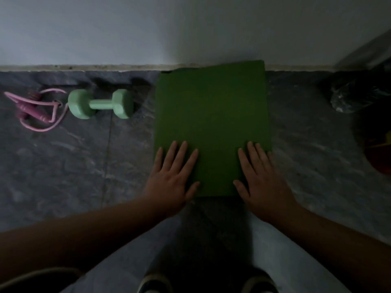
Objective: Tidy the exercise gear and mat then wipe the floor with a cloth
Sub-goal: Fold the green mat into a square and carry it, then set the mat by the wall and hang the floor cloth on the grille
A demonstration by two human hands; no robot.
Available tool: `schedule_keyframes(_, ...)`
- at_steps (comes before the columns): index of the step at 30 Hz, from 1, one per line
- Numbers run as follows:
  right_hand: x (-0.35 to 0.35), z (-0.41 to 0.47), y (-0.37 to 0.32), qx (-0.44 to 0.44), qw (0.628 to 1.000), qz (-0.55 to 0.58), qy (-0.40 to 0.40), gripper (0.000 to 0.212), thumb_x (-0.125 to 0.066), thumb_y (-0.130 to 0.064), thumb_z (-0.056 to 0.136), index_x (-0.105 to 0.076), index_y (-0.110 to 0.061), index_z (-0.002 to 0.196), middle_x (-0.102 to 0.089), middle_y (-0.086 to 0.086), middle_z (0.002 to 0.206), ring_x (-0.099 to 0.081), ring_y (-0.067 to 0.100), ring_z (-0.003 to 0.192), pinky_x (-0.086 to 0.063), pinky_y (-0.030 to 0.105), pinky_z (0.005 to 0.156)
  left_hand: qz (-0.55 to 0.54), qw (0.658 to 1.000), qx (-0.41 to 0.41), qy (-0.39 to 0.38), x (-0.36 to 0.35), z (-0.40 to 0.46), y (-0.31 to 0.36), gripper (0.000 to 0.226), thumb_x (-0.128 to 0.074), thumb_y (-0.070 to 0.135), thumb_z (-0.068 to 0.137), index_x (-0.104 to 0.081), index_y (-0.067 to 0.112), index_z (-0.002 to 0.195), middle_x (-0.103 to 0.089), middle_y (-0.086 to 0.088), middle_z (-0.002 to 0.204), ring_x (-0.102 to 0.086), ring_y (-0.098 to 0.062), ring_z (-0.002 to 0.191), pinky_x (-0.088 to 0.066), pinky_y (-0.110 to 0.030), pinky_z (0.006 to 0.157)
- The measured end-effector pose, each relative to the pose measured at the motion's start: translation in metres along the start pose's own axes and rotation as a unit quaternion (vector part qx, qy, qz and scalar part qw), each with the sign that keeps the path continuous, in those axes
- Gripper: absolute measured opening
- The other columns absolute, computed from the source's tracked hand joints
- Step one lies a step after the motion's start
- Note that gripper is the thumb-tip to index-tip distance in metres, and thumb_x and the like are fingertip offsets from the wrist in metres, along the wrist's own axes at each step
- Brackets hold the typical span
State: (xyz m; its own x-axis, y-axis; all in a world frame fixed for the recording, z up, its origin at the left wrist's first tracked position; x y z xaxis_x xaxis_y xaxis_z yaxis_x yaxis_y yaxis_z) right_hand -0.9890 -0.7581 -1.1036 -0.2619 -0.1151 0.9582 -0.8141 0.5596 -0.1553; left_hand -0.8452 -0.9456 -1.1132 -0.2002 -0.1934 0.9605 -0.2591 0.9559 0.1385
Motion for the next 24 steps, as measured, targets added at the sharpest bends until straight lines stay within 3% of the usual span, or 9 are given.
schedule_keyframes(5,-0.033,0.011,0.007,-0.022,0.999,-0.036,-0.035,0.076,-0.023,-0.055,0.097,-0.018,-0.009,0.156,-0.012,0.018,0.163,-0.009,0.032,0.151,-0.010,0.049,0.122,0.025,0.999,-0.004,-0.048,-0.037,0.019,-0.013,0.075,-0.023,0.067,0.093,-0.008,0.031,0.157,-0.013,-0.013,0.163,-0.006,-0.037,0.150,-0.010,-0.060,0.118)
schedule_keyframes(16,-0.037,0.012,0.007,-0.022,0.999,-0.024,-0.036,0.074,-0.027,-0.052,0.096,-0.020,-0.008,0.155,-0.015,0.018,0.163,-0.011,0.033,0.151,-0.013,0.051,0.121,0.017,0.999,0.007,-0.037,-0.037,0.020,-0.010,0.073,-0.028,0.064,0.093,-0.013,0.031,0.156,-0.018,-0.012,0.163,-0.012,-0.036,0.150,-0.012,-0.060,0.118)
schedule_keyframes(19,-0.020,0.008,0.006,-0.009,0.999,-0.016,-0.031,0.073,-0.029,-0.052,0.096,-0.020,-0.009,0.155,-0.016,0.016,0.163,-0.012,0.032,0.150,-0.015,0.050,0.121,-0.002,1.000,0.005,-0.027,-0.020,0.011,-0.009,0.071,-0.027,0.061,0.095,-0.012,0.030,0.157,-0.019,-0.011,0.163,-0.013,-0.033,0.150,-0.013,-0.057,0.119)
schedule_keyframes(24,0.060,-0.012,-0.019,-0.015,0.998,0.053,-0.031,0.070,-0.034,-0.043,0.094,-0.022,-0.008,0.155,-0.018,0.015,0.162,-0.013,0.031,0.150,-0.021,0.048,0.120,-0.058,0.992,0.105,-0.033,0.057,-0.027,-0.005,0.070,-0.016,0.059,0.093,-0.003,0.029,0.156,-0.012,-0.009,0.164,-0.003,-0.029,0.152,-0.013,-0.052,0.121)
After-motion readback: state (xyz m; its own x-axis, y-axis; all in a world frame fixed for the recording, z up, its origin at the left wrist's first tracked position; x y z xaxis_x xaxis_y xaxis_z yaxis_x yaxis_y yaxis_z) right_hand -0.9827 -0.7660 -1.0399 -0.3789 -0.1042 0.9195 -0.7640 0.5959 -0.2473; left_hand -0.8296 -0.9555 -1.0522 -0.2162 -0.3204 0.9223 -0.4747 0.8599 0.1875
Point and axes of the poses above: each hand's wrist, its own z-axis towards the middle knuckle, its own x-axis out of the back of the hand, y = z × x, the point moved 5 cm from there along z, towards the middle knuckle
